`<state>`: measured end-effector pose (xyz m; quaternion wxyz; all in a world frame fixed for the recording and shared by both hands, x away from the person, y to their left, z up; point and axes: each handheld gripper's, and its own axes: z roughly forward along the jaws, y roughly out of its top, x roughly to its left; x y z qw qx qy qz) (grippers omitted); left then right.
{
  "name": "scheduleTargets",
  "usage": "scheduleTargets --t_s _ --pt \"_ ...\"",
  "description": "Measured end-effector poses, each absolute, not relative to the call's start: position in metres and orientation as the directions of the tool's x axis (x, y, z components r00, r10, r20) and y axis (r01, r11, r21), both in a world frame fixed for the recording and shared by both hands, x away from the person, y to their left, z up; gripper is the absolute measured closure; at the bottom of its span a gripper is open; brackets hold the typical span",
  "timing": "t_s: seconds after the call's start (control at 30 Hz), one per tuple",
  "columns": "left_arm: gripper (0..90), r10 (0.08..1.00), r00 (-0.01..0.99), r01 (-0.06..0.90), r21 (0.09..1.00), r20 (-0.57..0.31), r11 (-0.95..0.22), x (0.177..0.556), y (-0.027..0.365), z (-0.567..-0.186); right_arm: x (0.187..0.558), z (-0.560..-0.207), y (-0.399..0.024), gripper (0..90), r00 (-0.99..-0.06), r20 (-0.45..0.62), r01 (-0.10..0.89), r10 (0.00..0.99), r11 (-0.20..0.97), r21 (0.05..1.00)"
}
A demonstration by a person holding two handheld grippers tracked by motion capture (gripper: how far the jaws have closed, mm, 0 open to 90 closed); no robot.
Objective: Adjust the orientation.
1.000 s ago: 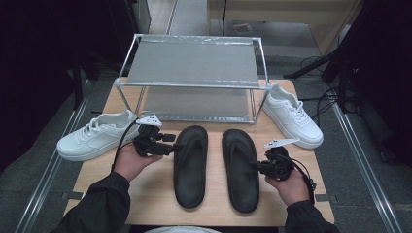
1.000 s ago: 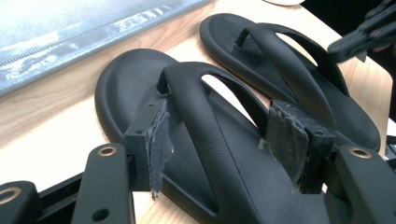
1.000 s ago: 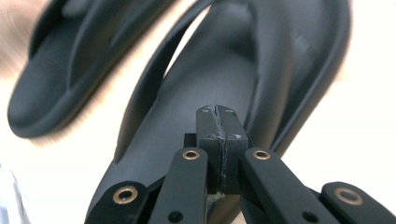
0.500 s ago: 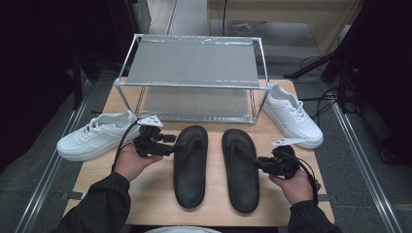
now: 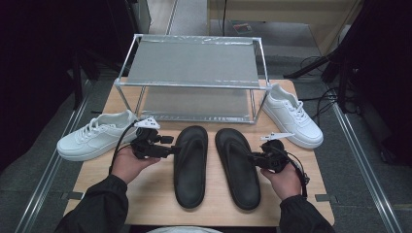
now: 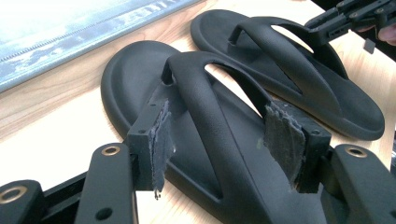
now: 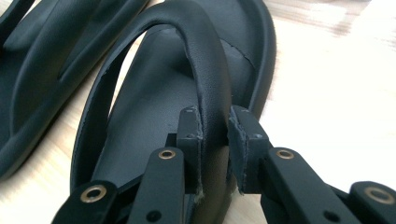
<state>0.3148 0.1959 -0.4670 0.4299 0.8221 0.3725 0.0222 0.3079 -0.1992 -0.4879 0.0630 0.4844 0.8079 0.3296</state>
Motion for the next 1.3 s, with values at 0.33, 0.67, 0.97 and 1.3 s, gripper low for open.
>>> scheduleTargets --t_s 0.33,0.67,0.97,1.3 --pt "46.4 0.628 0.725 0.588 0.729 -0.284 -0.349 0.309 0.202 -0.472 0.316 -0.487 -0.184 77.7 -0.526 0.19 0.729 0.829 0.324 0.603" --pt "71.9 0.626 0.715 0.617 0.703 -0.312 -0.353 0.307 0.208 -0.487 0.325 -0.488 -0.174 77.3 -0.516 0.192 0.73 0.835 0.311 0.609" --pt "83.2 0.646 0.664 0.692 0.636 -0.376 -0.341 0.313 0.212 -0.504 0.32 -0.481 -0.178 76.2 -0.589 0.25 0.694 0.769 0.322 0.644" --pt "86.2 0.676 0.64 0.731 0.558 -0.364 -0.392 0.314 0.201 -0.517 0.328 -0.484 -0.189 89.2 -0.586 0.222 0.695 0.779 0.343 0.632"
